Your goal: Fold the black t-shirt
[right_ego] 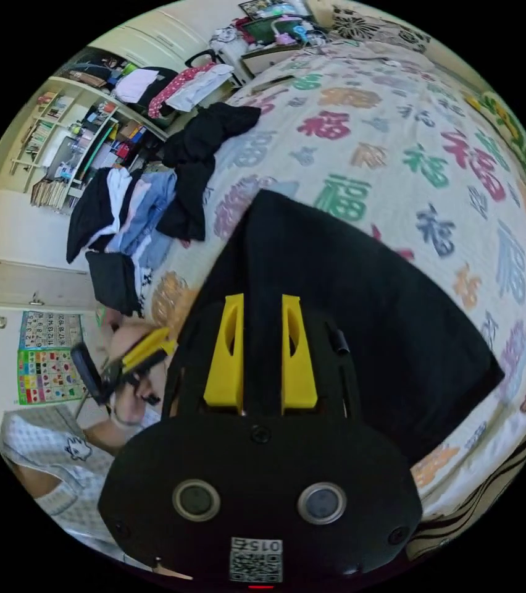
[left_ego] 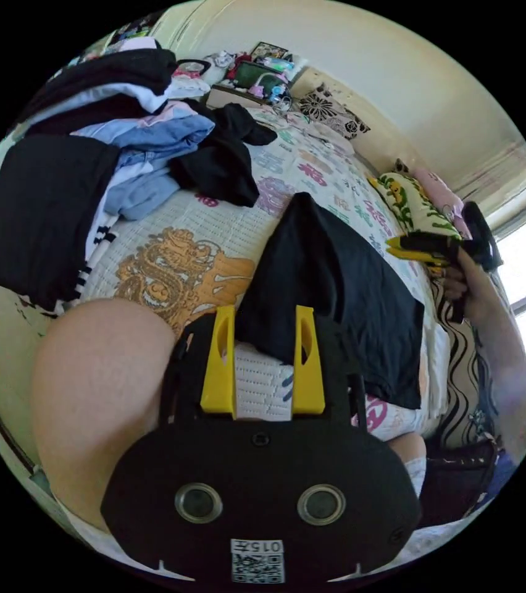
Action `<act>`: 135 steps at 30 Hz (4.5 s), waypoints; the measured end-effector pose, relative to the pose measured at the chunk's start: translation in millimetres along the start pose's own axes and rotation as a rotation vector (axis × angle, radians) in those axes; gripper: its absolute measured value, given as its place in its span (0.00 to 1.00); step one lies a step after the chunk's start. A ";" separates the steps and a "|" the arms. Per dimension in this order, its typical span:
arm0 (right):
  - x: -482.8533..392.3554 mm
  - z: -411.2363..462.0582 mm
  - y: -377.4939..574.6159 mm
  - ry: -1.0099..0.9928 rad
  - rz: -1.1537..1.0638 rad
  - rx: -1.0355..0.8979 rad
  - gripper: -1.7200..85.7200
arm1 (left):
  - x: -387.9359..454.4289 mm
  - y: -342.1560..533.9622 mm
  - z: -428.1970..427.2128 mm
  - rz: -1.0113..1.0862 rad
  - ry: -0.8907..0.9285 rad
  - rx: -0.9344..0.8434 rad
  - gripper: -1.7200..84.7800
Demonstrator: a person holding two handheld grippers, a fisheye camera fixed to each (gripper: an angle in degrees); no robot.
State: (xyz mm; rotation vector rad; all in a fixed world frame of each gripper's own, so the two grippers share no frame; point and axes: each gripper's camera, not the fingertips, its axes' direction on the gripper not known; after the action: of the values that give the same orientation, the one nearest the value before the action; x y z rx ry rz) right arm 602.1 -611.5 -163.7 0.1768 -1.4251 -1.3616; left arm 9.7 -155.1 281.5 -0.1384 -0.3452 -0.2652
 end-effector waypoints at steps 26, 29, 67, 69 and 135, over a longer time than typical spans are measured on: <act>-7.2 74.1 -162.8 0.299 0.071 -0.172 0.04 | -1.7 103.8 -7.4 0.047 0.208 0.018 0.02; 18.4 33.8 -143.3 0.140 0.061 -0.090 0.04 | 14.4 120.9 -27.3 0.126 0.319 0.103 0.02; 428.9 -61.4 266.6 -0.162 0.381 0.246 0.11 | 478.0 305.1 171.1 1.252 0.305 -0.234 0.10; 412.3 -66.6 292.5 -0.088 0.352 0.279 0.11 | 461.2 282.6 152.0 1.229 0.403 -0.217 0.10; 365.0 -64.3 500.9 -0.368 0.024 0.628 0.07 | 344.1 -177.6 48.5 0.948 0.765 -0.074 0.03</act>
State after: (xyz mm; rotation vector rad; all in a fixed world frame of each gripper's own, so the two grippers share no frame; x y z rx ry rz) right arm 780.7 -749.9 417.0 0.3258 -2.1328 -0.9138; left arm 256.8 -396.3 463.4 -0.2450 0.5039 0.6074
